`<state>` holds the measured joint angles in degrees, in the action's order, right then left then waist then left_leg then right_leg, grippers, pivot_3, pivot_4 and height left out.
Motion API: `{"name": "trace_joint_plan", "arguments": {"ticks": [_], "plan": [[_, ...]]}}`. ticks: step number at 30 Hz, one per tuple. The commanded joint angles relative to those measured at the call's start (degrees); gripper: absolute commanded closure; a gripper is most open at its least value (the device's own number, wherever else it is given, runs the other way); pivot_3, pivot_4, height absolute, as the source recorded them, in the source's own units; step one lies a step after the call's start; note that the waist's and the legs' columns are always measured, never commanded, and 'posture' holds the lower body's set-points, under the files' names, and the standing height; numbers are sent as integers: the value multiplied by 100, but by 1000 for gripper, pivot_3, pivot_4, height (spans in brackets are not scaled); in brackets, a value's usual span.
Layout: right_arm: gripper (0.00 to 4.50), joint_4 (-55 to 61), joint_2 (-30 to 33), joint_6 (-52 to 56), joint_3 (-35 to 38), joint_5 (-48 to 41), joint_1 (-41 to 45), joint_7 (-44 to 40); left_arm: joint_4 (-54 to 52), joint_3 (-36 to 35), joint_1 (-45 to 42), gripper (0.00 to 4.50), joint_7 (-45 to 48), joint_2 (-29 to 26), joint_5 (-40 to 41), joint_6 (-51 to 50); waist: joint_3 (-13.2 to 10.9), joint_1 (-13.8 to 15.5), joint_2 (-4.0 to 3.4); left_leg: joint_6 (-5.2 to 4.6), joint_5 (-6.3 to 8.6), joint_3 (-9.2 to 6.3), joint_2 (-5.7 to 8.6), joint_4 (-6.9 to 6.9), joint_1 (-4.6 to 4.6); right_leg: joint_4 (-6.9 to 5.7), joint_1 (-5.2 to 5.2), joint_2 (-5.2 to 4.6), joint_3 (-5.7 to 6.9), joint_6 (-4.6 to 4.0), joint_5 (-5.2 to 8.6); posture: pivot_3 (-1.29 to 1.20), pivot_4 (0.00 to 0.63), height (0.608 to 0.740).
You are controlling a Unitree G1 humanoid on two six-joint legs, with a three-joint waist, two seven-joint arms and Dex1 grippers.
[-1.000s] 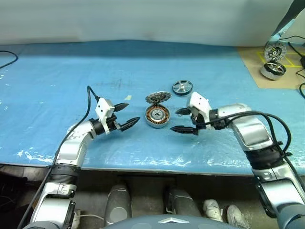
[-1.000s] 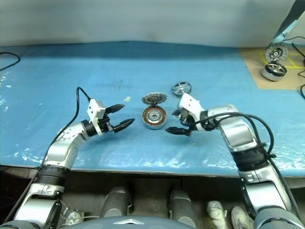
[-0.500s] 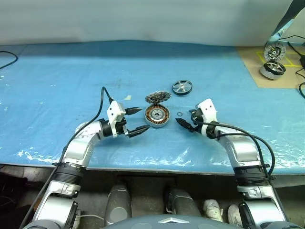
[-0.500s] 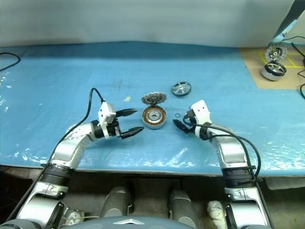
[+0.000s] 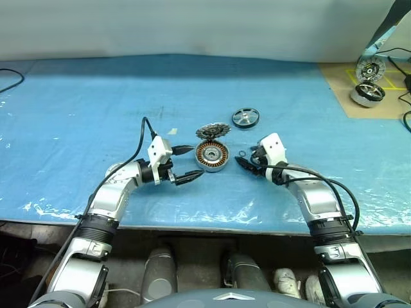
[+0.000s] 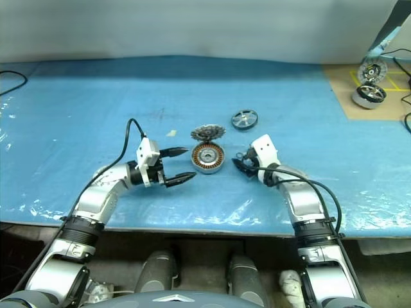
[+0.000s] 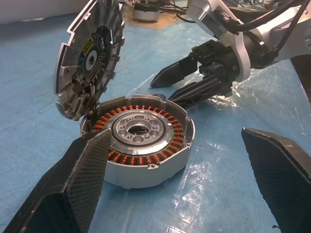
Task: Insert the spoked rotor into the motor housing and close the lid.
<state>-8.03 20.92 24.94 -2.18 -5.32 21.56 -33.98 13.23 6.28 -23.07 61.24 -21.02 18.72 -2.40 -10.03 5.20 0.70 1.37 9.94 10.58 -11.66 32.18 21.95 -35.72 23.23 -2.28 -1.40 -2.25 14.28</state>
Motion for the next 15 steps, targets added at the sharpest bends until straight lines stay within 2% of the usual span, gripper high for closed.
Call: {"name": "trace_joint_plan", "arguments": {"ticks": [1, 5, 6, 15], "plan": [[2271, -27, 37, -52, -64, 9, -51, -21, -117, -38, 3, 0, 24, -30, -26, 123, 0, 0, 0, 0, 0, 0, 0, 1, 0, 0, -1, 0, 0, 0, 0, 0, 150, 740], [3711, -74, 72, -10, -75, 9, -30, -33, -131, -50, 14, 0, -3, -40, -32, 122, 0, 0, 0, 0, 0, 0, 0, 1, 0, 0, -1, 0, 0, 0, 0, 0, 150, 740], [3921, -84, 82, -2, -75, 10, -26, -38, -132, -53, 15, 0, -6, -41, -33, 122, 0, 1, 0, 0, 0, 0, 0, 1, 0, 0, -1, 0, 0, 0, 0, 0, 150, 740], [3922, 590, 192, 305, 14, -373, 38, -407, -148, -80, 21, 0, -43, -39, -14, 120, 0, 7, 0, 0, 0, 0, 0, 2, -1, 0, -2, 0, 0, 0, 0, 0, 150, 740]]}}
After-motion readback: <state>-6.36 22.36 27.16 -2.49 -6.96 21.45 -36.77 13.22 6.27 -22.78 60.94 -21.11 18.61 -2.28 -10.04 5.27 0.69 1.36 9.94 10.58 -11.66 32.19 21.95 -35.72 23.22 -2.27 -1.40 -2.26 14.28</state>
